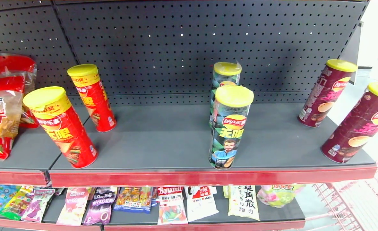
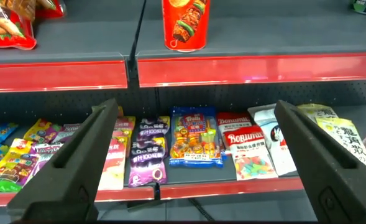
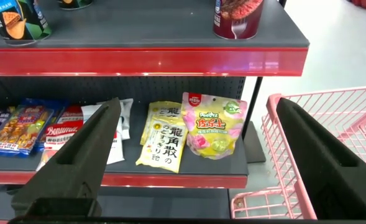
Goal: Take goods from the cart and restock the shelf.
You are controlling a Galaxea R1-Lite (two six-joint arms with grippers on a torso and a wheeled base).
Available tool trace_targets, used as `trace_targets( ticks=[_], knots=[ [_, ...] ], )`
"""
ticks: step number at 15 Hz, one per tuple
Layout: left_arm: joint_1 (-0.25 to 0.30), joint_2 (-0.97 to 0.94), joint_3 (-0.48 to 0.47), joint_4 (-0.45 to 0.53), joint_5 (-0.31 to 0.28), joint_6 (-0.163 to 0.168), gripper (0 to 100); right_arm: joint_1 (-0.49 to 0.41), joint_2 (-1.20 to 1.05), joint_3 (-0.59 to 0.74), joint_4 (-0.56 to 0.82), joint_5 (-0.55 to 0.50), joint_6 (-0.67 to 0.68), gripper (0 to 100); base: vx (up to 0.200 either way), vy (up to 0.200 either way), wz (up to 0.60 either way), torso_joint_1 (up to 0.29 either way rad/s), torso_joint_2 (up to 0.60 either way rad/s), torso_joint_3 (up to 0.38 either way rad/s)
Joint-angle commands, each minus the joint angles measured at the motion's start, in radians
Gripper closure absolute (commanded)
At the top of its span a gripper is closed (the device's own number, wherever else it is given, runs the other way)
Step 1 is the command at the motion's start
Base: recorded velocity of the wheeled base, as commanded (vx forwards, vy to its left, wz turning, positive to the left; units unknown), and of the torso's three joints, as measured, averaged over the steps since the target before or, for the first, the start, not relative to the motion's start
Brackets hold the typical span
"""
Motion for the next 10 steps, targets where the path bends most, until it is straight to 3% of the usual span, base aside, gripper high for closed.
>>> trace_targets(
  ticks=[1, 10],
  knots=[
    [0.000, 0.001, 0.000, 0.000, 0.000, 0.000, 0, 0.001, 0.000, 0.000, 0.000, 0.000, -0.002, 0, 0.000, 0.000, 0.00, 0.000, 0.00, 0.000],
    [0.000, 0.001, -0.002, 0.000, 0.000, 0.000, 0, 0.001, 0.000, 0.000, 0.000, 0.000, -0.002, 0, 0.000, 0.000, 0.00, 0.000, 0.00, 0.000]
  ],
)
